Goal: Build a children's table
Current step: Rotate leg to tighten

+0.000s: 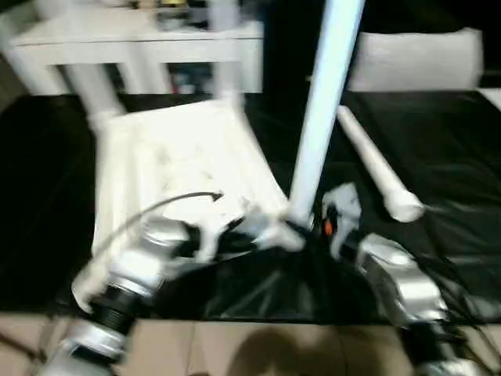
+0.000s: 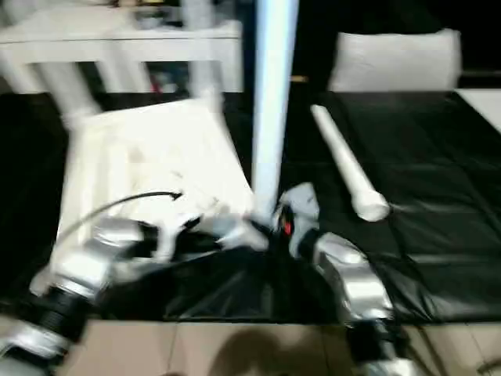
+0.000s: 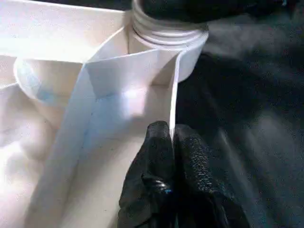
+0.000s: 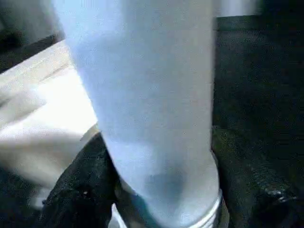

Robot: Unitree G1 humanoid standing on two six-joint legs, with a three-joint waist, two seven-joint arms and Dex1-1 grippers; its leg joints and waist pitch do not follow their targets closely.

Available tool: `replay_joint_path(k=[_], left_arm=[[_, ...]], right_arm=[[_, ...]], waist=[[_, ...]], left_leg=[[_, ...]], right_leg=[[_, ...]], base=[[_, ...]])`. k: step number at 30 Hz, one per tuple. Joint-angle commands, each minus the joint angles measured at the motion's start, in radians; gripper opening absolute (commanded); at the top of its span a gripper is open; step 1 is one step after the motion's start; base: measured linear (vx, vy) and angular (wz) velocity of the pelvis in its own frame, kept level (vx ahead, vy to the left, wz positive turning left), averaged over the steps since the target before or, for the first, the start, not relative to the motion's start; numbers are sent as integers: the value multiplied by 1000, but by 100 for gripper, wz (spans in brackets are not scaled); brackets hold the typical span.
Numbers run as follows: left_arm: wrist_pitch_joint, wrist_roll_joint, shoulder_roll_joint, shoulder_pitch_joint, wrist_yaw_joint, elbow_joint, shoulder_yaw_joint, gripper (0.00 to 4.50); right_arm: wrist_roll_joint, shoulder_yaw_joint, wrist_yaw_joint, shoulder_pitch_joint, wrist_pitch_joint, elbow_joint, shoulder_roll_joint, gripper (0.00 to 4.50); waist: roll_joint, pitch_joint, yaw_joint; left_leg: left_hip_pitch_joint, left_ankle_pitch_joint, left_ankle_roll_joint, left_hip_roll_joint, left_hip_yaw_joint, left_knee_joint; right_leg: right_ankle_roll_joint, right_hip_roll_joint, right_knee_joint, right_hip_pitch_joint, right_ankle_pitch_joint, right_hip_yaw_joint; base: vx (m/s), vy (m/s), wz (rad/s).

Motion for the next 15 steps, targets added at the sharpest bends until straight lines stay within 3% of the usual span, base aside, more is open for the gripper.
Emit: replay_joint_path(k=[1, 4, 6, 11, 13, 15], left_arm=[[19, -17, -56, -34, 104, -50, 31, 0], [39, 23, -103, -35, 159, -73, 6, 0], [47, 49, -99, -33, 162, -87, -22, 0], [31, 69, -46, -34, 147, -84, -53, 0], [13, 68, -16, -31, 120, -78, -60, 0], [-3, 70, 8, -26, 89, -77, -63, 0]], right_arm=[[2, 28, -80, -5, 49, 78, 54, 259], [4, -24, -200, -54, 61, 133, 101, 259], [-9, -17, -189, -59, 40, 132, 109, 313], [-43, 16, -167, -27, -3, 89, 98, 358], [-49, 30, -153, -5, -24, 63, 83, 371], [-53, 37, -137, 14, -40, 37, 69, 377]], waist=[[-6, -47, -5], [-10, -51, -16], [-15, -54, -15], [-4, -61, -8], [0, -59, -9], [-2, -58, -10]], left_leg=[[-2, -331, 22, 56, -43, -81], [-10, -259, 56, 53, -37, -78], [-14, -223, 70, 53, -34, -76], [-20, -145, 92, 64, -37, -76], [-17, -152, 93, 65, -36, -77], [-18, -166, 92, 64, -35, -78]], right_leg=[[-38, -90, -102, 43, -513, 55], [-47, -87, -98, 45, -463, 60], [-45, -88, -94, 47, -440, 62], [-89, -87, -70, 50, -294, 69], [-100, -85, -68, 49, -273, 69], [-101, -86, -70, 51, -280, 70]], base=[[0, 0, 0], [0, 0, 0], [0, 0, 0], [0, 0, 0], [0, 0, 0], [0, 0, 0]])
